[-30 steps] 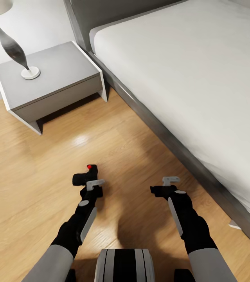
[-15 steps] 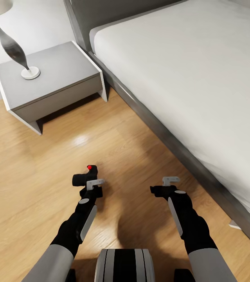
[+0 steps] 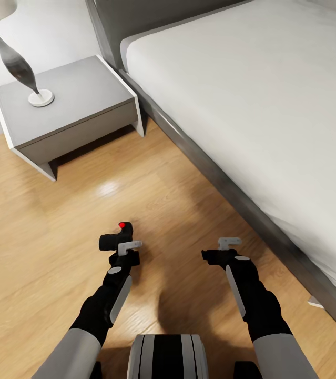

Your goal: Attach the digital camera to the camera tripod in the bedroom.

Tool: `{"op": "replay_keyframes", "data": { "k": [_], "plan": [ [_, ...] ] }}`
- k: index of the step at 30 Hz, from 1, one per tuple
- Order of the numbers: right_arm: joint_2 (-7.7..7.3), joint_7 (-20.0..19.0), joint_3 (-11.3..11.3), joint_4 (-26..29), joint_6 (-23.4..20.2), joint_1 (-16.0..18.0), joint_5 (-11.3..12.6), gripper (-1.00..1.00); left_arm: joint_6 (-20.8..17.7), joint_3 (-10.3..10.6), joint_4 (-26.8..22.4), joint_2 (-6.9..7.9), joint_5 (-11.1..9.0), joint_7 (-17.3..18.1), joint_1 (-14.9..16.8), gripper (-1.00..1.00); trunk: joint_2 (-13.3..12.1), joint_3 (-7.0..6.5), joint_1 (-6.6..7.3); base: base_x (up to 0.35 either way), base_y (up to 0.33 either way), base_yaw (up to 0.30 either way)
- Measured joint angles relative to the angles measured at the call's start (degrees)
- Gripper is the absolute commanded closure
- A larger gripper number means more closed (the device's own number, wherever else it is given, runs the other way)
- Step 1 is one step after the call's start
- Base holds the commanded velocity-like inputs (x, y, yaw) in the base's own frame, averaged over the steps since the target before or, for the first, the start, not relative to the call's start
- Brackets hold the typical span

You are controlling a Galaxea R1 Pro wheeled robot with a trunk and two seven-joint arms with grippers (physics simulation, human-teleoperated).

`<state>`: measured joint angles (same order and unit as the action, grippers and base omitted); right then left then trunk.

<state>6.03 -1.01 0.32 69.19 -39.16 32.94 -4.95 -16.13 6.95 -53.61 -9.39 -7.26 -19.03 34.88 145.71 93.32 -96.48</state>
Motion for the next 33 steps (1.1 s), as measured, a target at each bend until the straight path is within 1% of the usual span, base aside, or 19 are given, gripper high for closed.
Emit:
{"op": "replay_keyframes", "data": {
  "k": [12, 33],
  "plan": [
    [0.00, 0.0, 0.0, 0.0, 0.0, 0.0, 0.0, -1.00, 0.0, 0.0, 0.1, -0.05, 0.0, 0.0, 0.0, 1.00, 0.0, 0.00, 0.00, 0.000, 0.000, 0.000],
    [0.07, 0.0, 0.0, 0.0, 0.0, 0.0, 0.0, -1.00, 0.0, 0.0, 0.2, 0.03, 0.0, 0.0, 0.0, 1.00, -0.3, -4.65, 0.55, 0.000, 0.000, 0.000]
  ]
}}
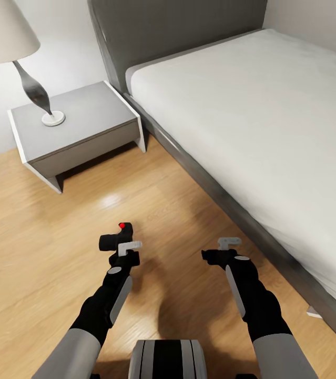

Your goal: Attach the digital camera to the camera tripod in the bedroom.

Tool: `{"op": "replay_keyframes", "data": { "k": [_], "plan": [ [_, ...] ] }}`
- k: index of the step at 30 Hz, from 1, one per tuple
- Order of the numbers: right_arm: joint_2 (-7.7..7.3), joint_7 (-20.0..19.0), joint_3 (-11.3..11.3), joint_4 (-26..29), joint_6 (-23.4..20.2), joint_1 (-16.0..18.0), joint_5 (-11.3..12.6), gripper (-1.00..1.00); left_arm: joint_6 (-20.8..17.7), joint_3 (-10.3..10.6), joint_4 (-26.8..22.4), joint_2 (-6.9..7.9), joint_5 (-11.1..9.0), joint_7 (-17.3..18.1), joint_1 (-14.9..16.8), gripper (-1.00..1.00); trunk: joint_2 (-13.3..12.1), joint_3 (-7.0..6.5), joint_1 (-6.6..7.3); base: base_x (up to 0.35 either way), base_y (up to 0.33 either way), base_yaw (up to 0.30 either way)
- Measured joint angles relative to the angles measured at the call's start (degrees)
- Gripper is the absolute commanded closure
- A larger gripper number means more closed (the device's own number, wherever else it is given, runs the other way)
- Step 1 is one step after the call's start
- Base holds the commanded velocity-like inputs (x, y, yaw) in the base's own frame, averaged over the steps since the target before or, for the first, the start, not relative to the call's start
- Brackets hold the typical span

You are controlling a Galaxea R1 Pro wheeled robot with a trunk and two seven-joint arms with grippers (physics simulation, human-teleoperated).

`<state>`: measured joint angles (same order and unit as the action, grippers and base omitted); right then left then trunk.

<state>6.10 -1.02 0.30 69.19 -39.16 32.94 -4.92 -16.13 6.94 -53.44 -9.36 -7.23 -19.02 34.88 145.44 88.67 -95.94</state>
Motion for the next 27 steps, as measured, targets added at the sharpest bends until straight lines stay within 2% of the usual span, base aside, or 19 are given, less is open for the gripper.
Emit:
{"op": "replay_keyframes", "data": {
  "k": [11, 15, 19, 23, 27],
  "plan": [
    [0.04, -2.0, -0.1, 0.0, -0.1, 0.0, 0.1, -1.00, -0.1, -0.1, 0.0, 0.16, -0.3, 0.0, 0.0, 1.00, -0.1, -2.44, 0.28, 0.000, 0.000, 0.000],
    [0.04, -4.0, -0.1, 0.0, -0.2, 0.0, 0.1, -1.00, -0.1, -0.1, 0.0, 0.32, -1.6, 0.0, 0.0, 1.00, -0.2, -3.32, 0.39, 0.000, 0.000, 0.000],
    [0.08, -9.0, -0.1, 0.0, -0.6, 0.0, 0.1, -1.00, -0.2, -0.2, 0.1, 0.61, -4.3, 0.0, 0.0, 1.00, -0.3, -4.21, 0.49, 0.000, 0.000, 0.000],
    [0.06, -16.6, 0.0, 0.0, -1.0, 0.0, 0.2, -1.00, -0.3, -0.2, 0.5, 1.52, -7.8, 0.0, 0.0, 1.00, -0.3, -5.10, 0.59, 0.000, 0.000, 0.000],
    [0.01, -19.9, 0.0, -0.1, -1.2, 0.0, 0.2, -1.00, -0.3, -0.2, 1.0, 2.49, -10.6, 0.0, -0.1, 1.00, -0.4, -5.98, 0.69, 0.000, 0.000, 0.000]
  ]
}}
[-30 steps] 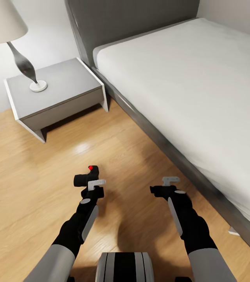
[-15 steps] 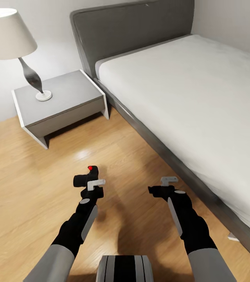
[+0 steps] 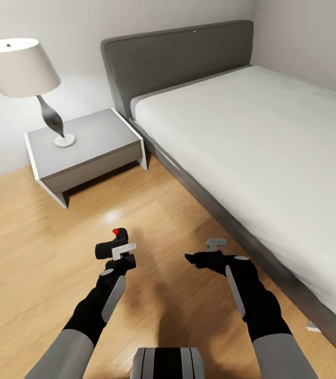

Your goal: Attach the digital camera to the camera tripod in the bedroom.

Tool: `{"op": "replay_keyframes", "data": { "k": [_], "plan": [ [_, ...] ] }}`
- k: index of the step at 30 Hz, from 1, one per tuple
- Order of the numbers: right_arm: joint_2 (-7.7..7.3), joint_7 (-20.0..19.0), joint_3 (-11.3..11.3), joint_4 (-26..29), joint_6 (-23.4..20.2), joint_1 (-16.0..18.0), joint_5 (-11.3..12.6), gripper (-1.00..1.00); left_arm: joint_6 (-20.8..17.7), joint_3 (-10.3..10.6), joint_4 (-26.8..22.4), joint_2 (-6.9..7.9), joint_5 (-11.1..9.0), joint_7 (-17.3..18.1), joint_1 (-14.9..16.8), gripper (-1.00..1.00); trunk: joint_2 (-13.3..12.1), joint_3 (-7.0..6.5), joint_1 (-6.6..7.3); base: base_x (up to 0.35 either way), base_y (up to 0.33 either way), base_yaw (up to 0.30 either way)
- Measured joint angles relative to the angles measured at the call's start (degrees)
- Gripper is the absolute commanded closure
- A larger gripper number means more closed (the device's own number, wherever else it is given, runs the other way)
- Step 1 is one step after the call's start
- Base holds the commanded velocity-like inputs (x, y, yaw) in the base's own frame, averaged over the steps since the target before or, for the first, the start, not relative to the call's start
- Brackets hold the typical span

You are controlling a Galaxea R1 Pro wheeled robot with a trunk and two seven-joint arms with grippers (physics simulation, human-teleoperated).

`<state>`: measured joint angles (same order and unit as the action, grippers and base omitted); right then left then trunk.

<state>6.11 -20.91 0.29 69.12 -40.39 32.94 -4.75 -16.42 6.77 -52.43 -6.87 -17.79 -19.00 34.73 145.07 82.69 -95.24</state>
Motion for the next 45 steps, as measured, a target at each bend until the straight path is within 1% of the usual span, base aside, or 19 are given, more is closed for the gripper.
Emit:
{"op": "replay_keyframes", "data": {
  "k": [3, 8, 12, 15, 31, 45],
  "plan": [
    [-0.07, -1.0, 0.0, 0.0, -0.1, 0.0, -0.1, -1.00, 0.0, 0.0, 0.5, 0.35, -1.7, 0.0, -0.4, 1.00, 0.0, -0.67, 0.08, 0.000, 0.000, 0.000],
    [-0.37, -1.5, 0.1, -0.2, -0.1, 0.0, -0.1, -1.00, 0.2, 0.1, 0.1, 0.58, -2.5, 0.1, -0.3, 1.00, -0.1, -1.78, 0.21, 0.000, 0.000, 0.000],
    [-0.55, -1.6, 0.2, -0.4, 0.0, 0.0, -0.4, -1.00, 0.2, 0.1, -1.9, 0.67, -2.6, 0.1, -0.5, 1.00, -0.2, -2.66, 0.31, 0.000, 0.000, 0.000],
    [-0.53, -1.6, 0.2, -0.4, 0.1, 0.0, -0.5, -1.00, 0.2, 0.1, -2.4, 0.68, -2.7, 0.0, -0.5, 1.00, -0.2, -3.33, 0.39, 0.000, 0.000, 0.000],
    [-0.66, -1.9, 0.6, -0.5, 1.0, 0.0, -0.3, -1.00, 0.2, 0.2, -2.4, 0.49, -3.0, 0.1, -0.6, 1.00, -0.4, -6.87, 0.80, 0.000, 0.000, 0.000],
    [-0.70, -2.2, 0.7, -0.1, 0.4, 0.0, -0.3, -1.00, 0.2, 0.2, -1.8, 0.34, -3.3, 0.1, -0.6, 1.00, -0.6, -9.98, 1.16, 0.000, 0.000, 0.000]
  ]
}}
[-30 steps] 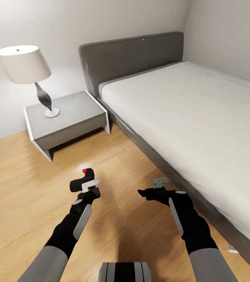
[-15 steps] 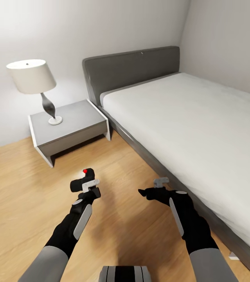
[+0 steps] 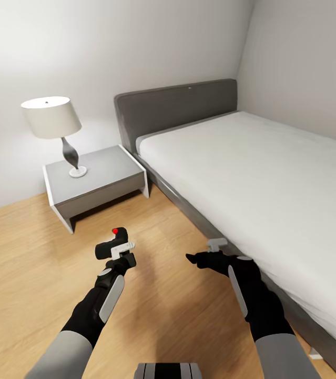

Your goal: Attach the digital camera to the camera tripod in the bedroom.

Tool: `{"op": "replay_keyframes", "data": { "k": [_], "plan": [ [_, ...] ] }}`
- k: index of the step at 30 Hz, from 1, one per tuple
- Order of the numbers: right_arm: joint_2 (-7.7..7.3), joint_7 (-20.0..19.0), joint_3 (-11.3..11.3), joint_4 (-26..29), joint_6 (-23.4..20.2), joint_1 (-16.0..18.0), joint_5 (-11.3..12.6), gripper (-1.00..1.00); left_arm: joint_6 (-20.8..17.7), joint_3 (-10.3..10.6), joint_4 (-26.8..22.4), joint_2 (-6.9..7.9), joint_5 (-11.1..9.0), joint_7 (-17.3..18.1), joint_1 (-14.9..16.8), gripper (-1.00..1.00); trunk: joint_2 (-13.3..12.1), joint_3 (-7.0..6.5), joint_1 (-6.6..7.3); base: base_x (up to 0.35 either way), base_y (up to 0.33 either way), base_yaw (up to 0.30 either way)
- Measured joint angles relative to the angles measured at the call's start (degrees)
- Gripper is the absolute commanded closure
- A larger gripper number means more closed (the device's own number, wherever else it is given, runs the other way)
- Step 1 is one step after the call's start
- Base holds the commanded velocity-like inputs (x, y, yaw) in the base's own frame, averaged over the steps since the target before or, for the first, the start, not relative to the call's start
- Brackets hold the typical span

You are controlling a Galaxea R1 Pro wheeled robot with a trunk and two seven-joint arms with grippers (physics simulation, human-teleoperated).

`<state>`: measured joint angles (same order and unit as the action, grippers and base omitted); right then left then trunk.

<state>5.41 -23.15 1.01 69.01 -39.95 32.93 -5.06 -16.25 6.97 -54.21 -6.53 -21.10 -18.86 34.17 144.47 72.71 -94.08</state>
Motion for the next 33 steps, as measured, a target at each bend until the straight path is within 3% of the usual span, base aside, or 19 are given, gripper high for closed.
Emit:
{"op": "replay_keyframes", "data": {
  "k": [14, 18, 21, 26, 33],
  "plan": [
    [0.09, -0.7, -0.1, 3.0, -2.7, 0.0, 0.2, -1.00, 0.0, 0.0, 0.1, 0.00, -0.2, 0.0, 0.0, 1.00, -0.2, -3.10, 0.36, 0.000, 0.000, 0.000],
    [0.22, -1.2, -0.1, 5.3, -6.6, 0.0, 0.7, -1.00, 0.0, 0.0, 0.1, 0.00, -0.2, 0.0, 0.0, 1.00, -0.2, -3.99, 0.46, 0.000, 0.000, 0.000],
    [0.16, -1.5, 0.0, 8.8, -12.4, 0.0, 1.8, -1.00, 0.0, 0.0, 0.1, 0.00, -0.1, 0.0, 0.0, 1.00, -0.3, -4.66, 0.54, 0.000, 0.000, 0.000],
    [-0.05, -1.6, 0.7, 12.4, -18.4, 0.0, 2.7, -1.00, 0.0, 0.1, 0.1, -0.10, -0.1, 0.0, 0.0, 1.00, -0.3, -5.76, 0.67, 0.000, 0.000, 0.000],
    [-0.62, -2.3, 3.4, 13.5, -19.8, 0.0, 3.1, -1.00, 0.0, 0.1, 0.0, -0.27, 0.0, 0.0, 0.0, 1.00, -0.4, -7.32, 0.85, 0.000, 0.000, 0.000]
  ]
}}
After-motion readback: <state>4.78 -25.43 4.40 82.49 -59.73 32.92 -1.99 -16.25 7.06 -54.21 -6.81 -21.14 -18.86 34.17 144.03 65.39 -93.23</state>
